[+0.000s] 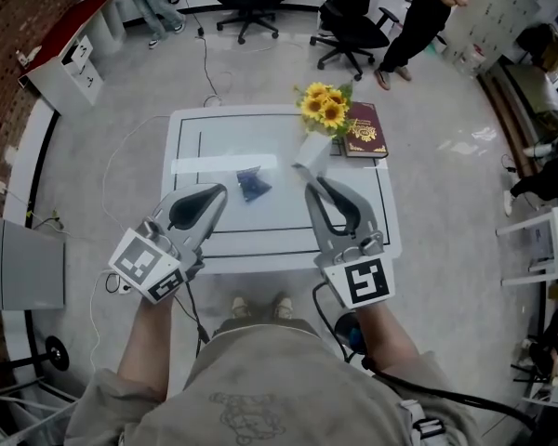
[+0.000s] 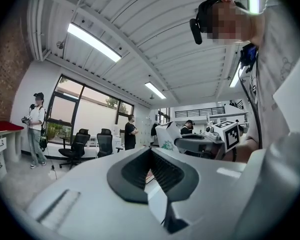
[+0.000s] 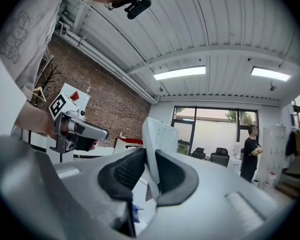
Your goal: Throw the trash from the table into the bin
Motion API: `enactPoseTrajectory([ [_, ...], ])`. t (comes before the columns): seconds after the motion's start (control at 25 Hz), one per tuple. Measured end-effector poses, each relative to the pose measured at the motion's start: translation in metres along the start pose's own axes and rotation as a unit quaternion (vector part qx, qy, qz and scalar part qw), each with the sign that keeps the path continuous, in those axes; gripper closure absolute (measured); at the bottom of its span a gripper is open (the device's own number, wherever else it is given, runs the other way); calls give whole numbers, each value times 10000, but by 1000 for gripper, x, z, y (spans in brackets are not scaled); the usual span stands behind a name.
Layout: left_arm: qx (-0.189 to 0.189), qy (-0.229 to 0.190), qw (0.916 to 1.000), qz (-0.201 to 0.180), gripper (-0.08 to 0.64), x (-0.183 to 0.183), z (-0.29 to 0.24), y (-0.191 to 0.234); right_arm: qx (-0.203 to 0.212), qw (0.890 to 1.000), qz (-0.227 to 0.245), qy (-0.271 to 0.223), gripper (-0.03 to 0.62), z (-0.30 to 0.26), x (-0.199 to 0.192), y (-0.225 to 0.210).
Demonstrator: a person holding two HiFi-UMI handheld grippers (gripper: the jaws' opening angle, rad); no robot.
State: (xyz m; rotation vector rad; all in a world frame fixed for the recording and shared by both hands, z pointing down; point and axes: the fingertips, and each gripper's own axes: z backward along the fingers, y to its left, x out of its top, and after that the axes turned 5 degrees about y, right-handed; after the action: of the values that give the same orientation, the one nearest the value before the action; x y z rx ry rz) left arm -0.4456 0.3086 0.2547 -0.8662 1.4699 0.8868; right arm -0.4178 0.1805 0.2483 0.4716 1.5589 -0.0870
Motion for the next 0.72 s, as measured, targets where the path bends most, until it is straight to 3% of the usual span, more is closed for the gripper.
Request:
enactPoseTrajectory([
  [0.44, -67, 44, 9999, 78, 561, -12, 18, 17, -78, 9999, -2, 137, 526, -14, -3, 17],
  [0.72, -399, 14, 9992, 98, 561, -14, 23, 24, -376, 9991, 49, 214, 526, -17, 3, 28],
])
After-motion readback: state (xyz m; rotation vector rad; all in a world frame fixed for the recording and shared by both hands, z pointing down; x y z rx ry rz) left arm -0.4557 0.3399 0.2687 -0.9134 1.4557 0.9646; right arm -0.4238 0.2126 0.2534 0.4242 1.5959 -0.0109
